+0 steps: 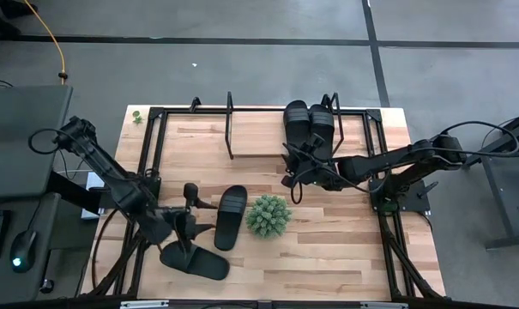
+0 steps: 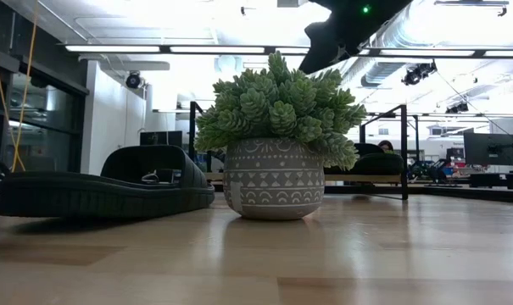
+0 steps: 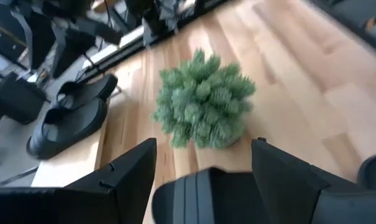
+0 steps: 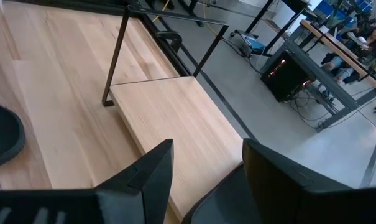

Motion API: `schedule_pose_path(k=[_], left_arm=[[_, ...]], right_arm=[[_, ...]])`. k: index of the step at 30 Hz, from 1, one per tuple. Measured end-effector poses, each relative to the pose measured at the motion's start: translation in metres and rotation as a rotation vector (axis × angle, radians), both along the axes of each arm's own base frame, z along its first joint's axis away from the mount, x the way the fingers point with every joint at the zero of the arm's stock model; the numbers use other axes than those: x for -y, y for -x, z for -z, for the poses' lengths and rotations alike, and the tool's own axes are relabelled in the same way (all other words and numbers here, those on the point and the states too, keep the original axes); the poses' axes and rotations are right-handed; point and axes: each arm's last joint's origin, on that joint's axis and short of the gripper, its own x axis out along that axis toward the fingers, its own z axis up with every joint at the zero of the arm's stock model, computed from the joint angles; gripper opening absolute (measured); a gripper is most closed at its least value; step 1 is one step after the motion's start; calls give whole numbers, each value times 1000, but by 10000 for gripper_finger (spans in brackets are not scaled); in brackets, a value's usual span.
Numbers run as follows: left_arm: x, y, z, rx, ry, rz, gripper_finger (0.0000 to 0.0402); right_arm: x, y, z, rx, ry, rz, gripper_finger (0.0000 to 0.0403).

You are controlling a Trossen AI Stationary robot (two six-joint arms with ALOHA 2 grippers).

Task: Pick and place slides into the shelf
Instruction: Put the top black slide on the shelf

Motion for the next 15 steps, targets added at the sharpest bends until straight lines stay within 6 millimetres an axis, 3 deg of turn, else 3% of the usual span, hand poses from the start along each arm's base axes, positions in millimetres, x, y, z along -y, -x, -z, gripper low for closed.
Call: schedule_pose_path(k=[15], left_arm=[[12, -18, 32, -160, -99, -80, 246]], right_arm=[[-5, -4, -12, 40, -42, -51, 183]])
